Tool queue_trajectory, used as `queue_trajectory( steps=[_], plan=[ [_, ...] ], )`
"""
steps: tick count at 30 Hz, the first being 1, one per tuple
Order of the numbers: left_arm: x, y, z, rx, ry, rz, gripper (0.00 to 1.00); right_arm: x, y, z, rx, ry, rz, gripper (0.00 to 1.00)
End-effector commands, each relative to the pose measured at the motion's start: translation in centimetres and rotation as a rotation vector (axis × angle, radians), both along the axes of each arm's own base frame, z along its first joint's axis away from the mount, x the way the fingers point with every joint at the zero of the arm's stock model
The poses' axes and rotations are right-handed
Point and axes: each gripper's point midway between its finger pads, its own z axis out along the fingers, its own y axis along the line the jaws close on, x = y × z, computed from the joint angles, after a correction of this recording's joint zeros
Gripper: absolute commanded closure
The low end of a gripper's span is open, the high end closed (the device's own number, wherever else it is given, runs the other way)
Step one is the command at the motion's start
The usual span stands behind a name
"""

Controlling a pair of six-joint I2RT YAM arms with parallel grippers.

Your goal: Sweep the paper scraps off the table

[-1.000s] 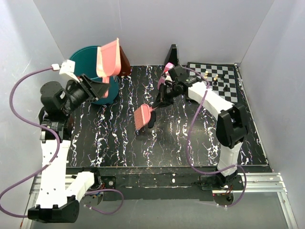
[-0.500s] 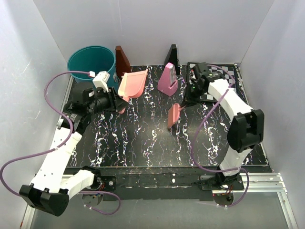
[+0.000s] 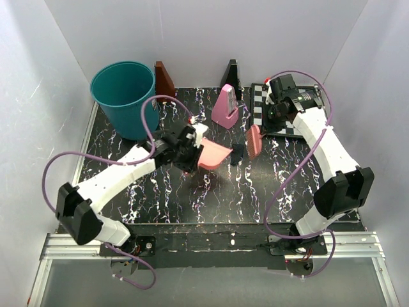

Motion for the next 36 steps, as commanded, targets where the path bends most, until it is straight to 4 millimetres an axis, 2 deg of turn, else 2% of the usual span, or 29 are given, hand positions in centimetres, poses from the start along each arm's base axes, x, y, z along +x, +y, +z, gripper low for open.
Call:
queue_trajectory(
  steps=[1,3,6,10,14,17,20,23,25,27,29,32,34,36],
  plan=[
    [-0.9,1.7,-1.0,0.224,-0.025,-0.037,1.00,2.5,-3.9,1.6,-0.274,-0.139,0.028,0.99],
    [-1.6,1.9,-2.0,0.268,-0.016,-0.055,1.00,3.3,-4.7,1.5,-0.351,-0.142,0.040,0.99],
    [-2.6,1.7,-3.3,0.309,-0.003,-0.100,1.00,4.4,-4.5,0.2,-0.425,-0.116,0.112,0.99],
    [-3.9,1.2,-4.2,0.352,0.003,-0.161,1.00,5.5,-2.9,-3.2,-0.549,-0.017,0.235,0.99],
    [-4.5,0.7,-5.9,0.389,0.036,-0.208,1.00,6.8,-1.2,-5.4,-0.699,-0.012,0.305,0.99],
    [-4.4,0.2,-7.3,0.396,0.059,-0.208,1.00,6.7,0.4,-7.2,-0.758,-0.008,0.393,0.99],
    [-4.2,-0.2,-8.6,0.404,0.079,-0.189,1.00,5.7,2.2,-8.1,-0.715,-0.007,0.467,0.99],
    [-3.8,-0.9,-9.6,0.418,0.107,-0.173,1.00,4.9,3.6,-8.1,-0.617,-0.011,0.495,0.99],
    [-3.6,-1.4,-10.0,0.419,0.120,-0.167,1.00,3.6,5.0,-8.2,-0.522,0.008,0.559,0.99],
    [-3.4,-1.8,-10.1,0.412,0.122,-0.168,1.00,1.4,6.8,-8.5,-0.401,0.058,0.647,0.99],
    [-3.3,-2.0,-10.0,0.405,0.115,-0.169,1.00,-1.3,9.4,-7.8,-0.240,0.106,0.737,0.99],
    [-3.0,-2.0,-9.8,0.406,0.098,-0.166,1.00,-5.3,13.0,-5.5,0.003,0.152,0.850,0.99],
    [-2.9,-2.0,-9.8,0.411,0.095,-0.164,1.00,-6.6,14.0,-3.5,0.100,0.132,0.872,0.99],
    [-2.9,-1.8,-9.8,0.414,0.091,-0.160,1.00,-6.7,13.7,-1.9,0.104,0.082,0.845,0.99]
  ],
)
